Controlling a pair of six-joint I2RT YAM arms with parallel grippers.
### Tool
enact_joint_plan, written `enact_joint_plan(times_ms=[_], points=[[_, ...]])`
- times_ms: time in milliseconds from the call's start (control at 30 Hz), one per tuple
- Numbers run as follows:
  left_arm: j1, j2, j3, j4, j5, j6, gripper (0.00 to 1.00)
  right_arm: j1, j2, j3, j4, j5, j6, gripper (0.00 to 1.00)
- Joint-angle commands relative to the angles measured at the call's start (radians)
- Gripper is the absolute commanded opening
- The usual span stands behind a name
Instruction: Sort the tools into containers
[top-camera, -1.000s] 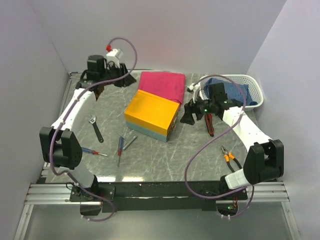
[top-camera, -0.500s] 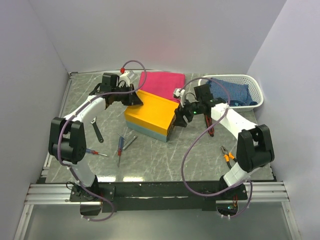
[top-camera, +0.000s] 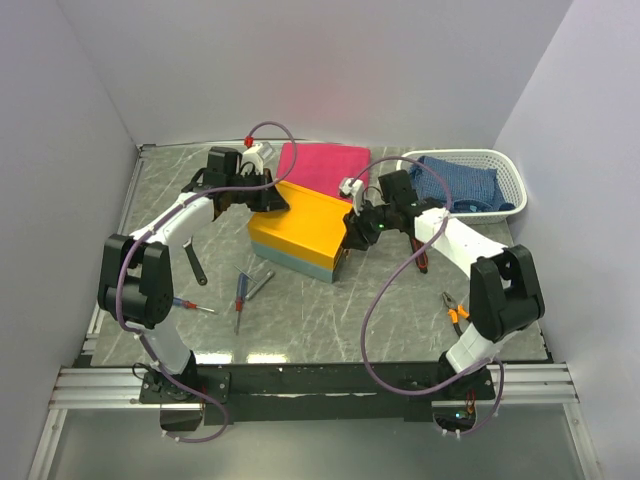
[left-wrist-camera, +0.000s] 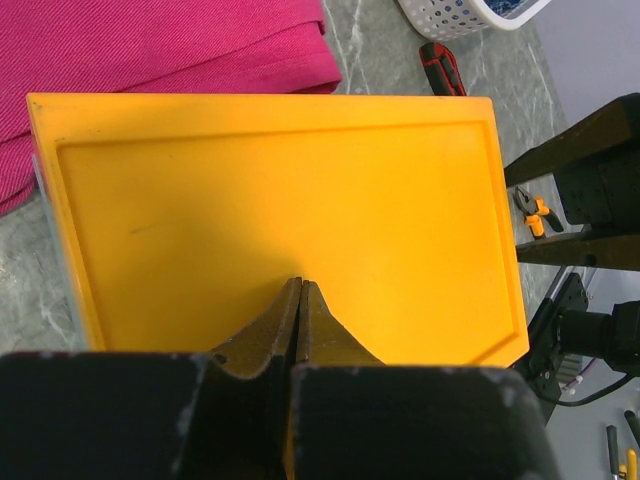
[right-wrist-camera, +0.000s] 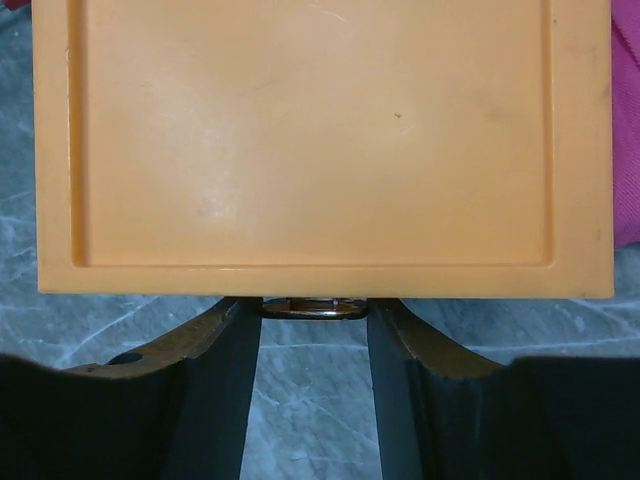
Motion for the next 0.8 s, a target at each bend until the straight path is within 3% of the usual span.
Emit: enact_joint_plan(times_ms=[0,133,367,767], points=[[-0.008,-0.006,-0.006,-0.014,-0.021,0.022,0.04,0.011,-0.053,-0.017,0.06,0.1,-0.031,0.28],[-0.008,0.011,0.013,-0.019,-0.035,0.028,0.04,0.008,-0.128,-0.08,-0.006,0.13,-0.097,0.21],[-0.008,0.009,0.02,-0.007,-0.064,0.021,0.03,-0.039,-0.283,-0.195,-0.103,0.176,-0.178,0.21],[-0.008,-0.027,0.008,0.016,-0.084,0.016,0.02,-0.114,-0.416,-0.327,-0.195,0.246,-0.254,0.21]])
